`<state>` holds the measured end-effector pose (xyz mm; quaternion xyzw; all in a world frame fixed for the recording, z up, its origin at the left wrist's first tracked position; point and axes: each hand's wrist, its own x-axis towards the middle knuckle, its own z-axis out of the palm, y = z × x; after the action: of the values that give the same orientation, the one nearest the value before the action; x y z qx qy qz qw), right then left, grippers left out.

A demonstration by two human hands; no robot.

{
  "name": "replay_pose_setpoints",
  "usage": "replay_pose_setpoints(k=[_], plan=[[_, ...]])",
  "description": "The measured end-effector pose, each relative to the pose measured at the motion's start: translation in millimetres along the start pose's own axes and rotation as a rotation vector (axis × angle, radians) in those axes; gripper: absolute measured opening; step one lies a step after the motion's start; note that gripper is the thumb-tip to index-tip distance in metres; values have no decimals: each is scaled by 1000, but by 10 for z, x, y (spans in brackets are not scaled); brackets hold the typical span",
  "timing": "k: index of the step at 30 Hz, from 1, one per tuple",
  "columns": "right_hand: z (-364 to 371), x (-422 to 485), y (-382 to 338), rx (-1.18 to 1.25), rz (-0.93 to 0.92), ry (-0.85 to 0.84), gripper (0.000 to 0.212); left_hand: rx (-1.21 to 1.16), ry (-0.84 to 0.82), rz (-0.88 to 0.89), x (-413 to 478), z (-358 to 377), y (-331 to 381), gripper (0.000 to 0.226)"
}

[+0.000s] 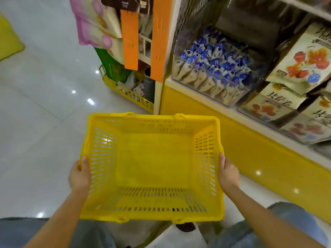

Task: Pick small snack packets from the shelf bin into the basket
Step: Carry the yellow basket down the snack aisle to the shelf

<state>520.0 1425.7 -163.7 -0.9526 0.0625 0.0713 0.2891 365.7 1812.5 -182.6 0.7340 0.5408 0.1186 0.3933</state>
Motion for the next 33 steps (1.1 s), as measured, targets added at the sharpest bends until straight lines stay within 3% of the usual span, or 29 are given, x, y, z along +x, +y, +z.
replay_pose_setpoints(k=[10,20,25,30,33], plan=[[364,265,357,-87,72,-71,63,103,-155,138,73,299,-279,35],[297,197,345,-126,97,-194,39,127,-147,246,-14,281,-209,28],[180,130,255,-43,102,-310,41,122,-163,253,117,351,-145,28],[106,122,147,-239,39,-391,46,167,-193,249,331,474,-8,29],[-19,162,-129,-344,-84,-310,46,240,-208,268,433,575,250,25]])
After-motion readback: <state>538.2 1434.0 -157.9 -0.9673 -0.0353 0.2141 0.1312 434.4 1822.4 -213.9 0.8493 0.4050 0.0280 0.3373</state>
